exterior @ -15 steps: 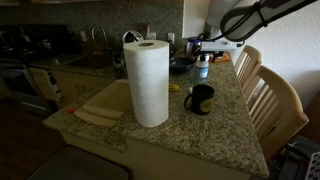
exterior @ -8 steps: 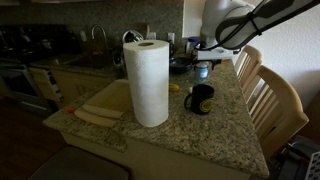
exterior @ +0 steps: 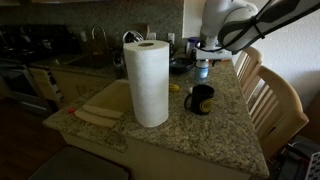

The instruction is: Pick the pump bottle on the counter and put it in the bowl

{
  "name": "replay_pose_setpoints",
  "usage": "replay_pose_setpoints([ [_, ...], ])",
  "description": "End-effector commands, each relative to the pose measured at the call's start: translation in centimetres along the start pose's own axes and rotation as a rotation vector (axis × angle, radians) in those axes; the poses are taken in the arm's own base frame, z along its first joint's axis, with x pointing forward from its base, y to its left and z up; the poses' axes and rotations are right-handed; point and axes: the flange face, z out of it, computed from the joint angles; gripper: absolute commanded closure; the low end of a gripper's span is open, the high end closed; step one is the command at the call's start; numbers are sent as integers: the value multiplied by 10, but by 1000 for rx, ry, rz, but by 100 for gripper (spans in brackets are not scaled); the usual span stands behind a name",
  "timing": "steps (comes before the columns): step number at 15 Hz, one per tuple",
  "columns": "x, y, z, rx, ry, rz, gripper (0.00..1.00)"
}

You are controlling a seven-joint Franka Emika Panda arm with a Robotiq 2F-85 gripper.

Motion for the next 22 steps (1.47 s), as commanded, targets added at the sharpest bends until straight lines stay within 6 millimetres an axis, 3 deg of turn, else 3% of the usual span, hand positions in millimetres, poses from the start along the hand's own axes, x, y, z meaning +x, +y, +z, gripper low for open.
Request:
replay_pose_setpoints([
  [1, 1, 0, -1, -4, 17, 15, 0],
  [18, 0, -1, 0, -1, 27, 18, 0],
  [19, -1, -2, 0, -2, 27, 11, 25],
  [22, -2, -3, 1, -5, 23, 10, 41],
])
